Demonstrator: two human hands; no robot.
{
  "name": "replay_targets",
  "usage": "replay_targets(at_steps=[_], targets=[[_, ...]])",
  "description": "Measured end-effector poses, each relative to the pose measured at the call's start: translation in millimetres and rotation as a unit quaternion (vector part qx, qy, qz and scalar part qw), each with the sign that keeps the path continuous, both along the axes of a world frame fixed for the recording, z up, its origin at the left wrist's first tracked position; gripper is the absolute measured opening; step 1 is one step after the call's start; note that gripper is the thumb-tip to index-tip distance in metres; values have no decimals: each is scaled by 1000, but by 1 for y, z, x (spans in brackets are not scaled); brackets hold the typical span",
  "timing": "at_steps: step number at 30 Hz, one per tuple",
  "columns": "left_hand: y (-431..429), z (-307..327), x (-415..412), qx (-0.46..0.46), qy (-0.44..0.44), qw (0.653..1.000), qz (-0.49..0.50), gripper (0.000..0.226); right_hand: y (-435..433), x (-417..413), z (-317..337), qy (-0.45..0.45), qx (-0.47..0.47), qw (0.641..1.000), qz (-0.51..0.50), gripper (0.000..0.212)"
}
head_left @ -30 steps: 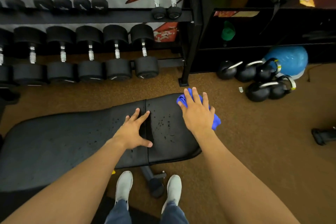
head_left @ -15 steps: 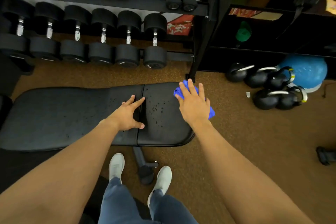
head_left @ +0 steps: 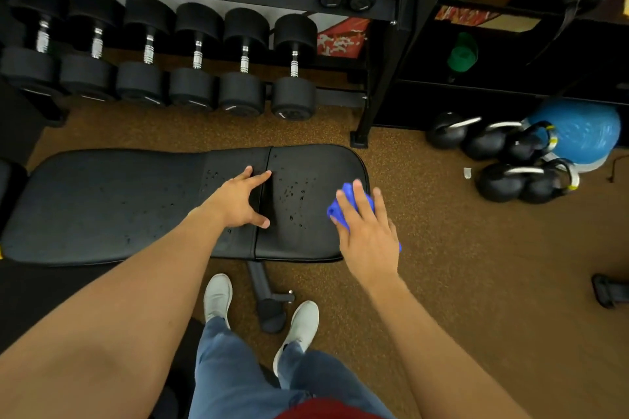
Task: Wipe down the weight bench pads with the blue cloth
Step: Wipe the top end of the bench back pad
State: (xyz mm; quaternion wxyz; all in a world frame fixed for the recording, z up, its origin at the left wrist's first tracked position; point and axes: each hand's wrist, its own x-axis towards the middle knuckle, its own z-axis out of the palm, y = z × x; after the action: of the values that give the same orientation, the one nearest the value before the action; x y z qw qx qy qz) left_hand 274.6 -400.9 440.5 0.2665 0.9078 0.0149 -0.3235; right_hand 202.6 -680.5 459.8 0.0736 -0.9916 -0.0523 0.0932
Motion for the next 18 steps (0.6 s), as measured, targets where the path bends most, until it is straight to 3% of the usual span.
replay_targets(at_steps=[6,10,13,18], targets=[[7,-9,-7,-3,-16,1000,6,115,32,121,10,67,-4,997,-26,54],[6,-5,-6,-6,-11,1000,2,115,36,77,7,20,-111,992,62,56],[8,-2,-4,-15,-10,1000,5,116,25,18,7,9,-119,986,116,57],[14,-2,-3,-30,-7,999,-21,113,12,36,11,31,-95,995,19,56]])
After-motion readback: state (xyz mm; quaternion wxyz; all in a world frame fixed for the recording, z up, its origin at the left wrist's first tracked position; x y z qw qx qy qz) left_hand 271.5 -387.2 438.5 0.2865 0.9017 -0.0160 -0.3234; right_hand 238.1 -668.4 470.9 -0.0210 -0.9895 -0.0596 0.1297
